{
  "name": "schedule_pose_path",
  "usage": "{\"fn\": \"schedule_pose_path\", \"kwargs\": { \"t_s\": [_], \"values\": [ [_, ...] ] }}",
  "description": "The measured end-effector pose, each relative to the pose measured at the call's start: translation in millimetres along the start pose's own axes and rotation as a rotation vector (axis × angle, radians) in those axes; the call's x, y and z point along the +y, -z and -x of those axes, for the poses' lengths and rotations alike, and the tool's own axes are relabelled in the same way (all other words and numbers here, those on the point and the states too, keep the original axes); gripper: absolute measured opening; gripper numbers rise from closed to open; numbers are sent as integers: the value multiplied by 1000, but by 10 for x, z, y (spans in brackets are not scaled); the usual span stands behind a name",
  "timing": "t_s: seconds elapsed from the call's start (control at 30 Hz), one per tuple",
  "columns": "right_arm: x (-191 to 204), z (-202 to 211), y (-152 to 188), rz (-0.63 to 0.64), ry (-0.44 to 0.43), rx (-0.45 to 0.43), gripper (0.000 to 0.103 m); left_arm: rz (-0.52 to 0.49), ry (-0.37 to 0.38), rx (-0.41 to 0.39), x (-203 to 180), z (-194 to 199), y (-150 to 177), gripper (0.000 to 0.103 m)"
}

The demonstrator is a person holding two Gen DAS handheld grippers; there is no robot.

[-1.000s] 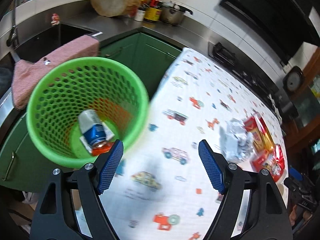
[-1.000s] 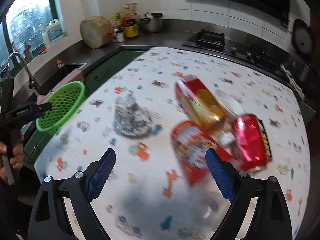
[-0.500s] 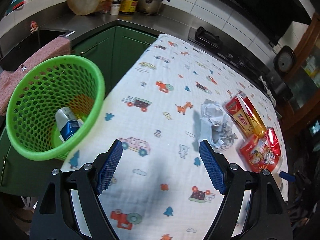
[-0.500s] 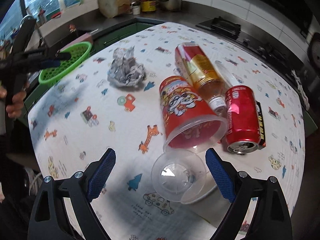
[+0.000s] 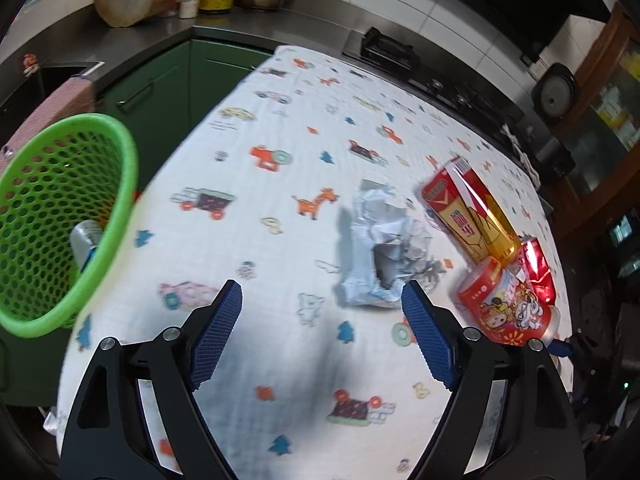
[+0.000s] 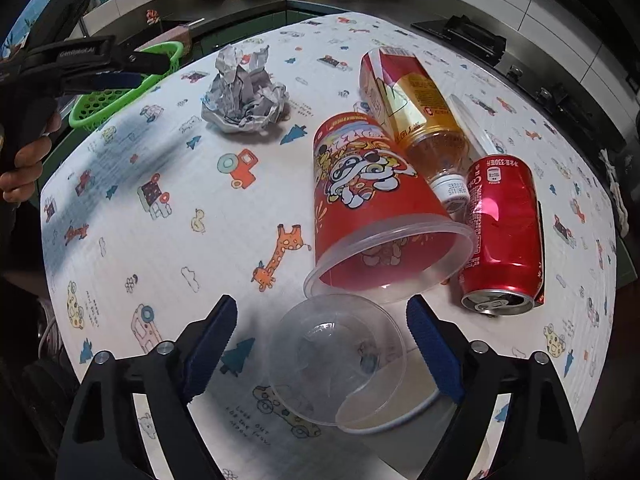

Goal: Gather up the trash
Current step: 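Grasp the crumpled foil with the left tool while the right tool grasps the clear cup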

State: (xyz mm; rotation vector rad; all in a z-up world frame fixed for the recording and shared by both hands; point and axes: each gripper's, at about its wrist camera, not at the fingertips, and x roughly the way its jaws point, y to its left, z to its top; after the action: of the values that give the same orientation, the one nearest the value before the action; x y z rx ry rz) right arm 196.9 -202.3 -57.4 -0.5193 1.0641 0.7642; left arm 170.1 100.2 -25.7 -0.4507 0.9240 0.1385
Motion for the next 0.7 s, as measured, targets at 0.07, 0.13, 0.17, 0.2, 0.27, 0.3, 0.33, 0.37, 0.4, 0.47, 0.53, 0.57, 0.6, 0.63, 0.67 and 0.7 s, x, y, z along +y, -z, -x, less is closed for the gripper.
{"fn": "schedule_pose_path", "kwargs": {
  "t_s": [0.07,0.13,0.17,0.2,0.27,0.3,0.33,0.37,0.4,0.47,0.53,0.57,0.6,0.63,0.67,0.7],
  "values": [
    [3,-29,8,9,-7,15,77,-9,5,18,-85,-103,-26,82],
    [2,-47,15,13,-7,23,73,-13,18,35,-154,-198,-58,83],
    [-1,-47,20,15,-6,23,73,-14,21,41,-183,-231,-76,83],
    [-6,-44,27,15,-6,22,71,-14,20,46,-212,-273,-97,83],
    [-17,-29,35,11,-13,20,64,-17,28,52,-266,-346,-132,83],
    [-16,-18,45,12,-16,19,63,-20,30,54,-283,-372,-141,84],
    [-10,-9,54,15,-18,17,62,-24,29,59,-314,-413,-158,84],
    [-1,3,58,18,-22,15,62,-27,29,63,-330,-439,-168,85],
    [7,10,64,20,-23,14,62,-31,32,67,-349,-470,-178,86],
    [39,36,80,25,-24,9,61,-35,29,81,-384,-557,-197,86],
    [62,66,93,25,-27,2,61,-30,37,89,-385,-615,-207,85],
    [76,84,100,26,-29,-2,61,-26,47,93,-388,-651,-207,84],
    [90,112,110,27,-31,-8,61,-22,54,100,-391,-688,-202,83],
    [98,127,113,27,-32,-12,61,-20,59,102,-391,-704,-199,78],
    [109,146,115,27,-34,-18,61,-16,71,109,-390,-731,-191,71],
    [122,171,117,25,-39,-24,61,-15,83,118,-392,-758,-182,68]
  ]
}}
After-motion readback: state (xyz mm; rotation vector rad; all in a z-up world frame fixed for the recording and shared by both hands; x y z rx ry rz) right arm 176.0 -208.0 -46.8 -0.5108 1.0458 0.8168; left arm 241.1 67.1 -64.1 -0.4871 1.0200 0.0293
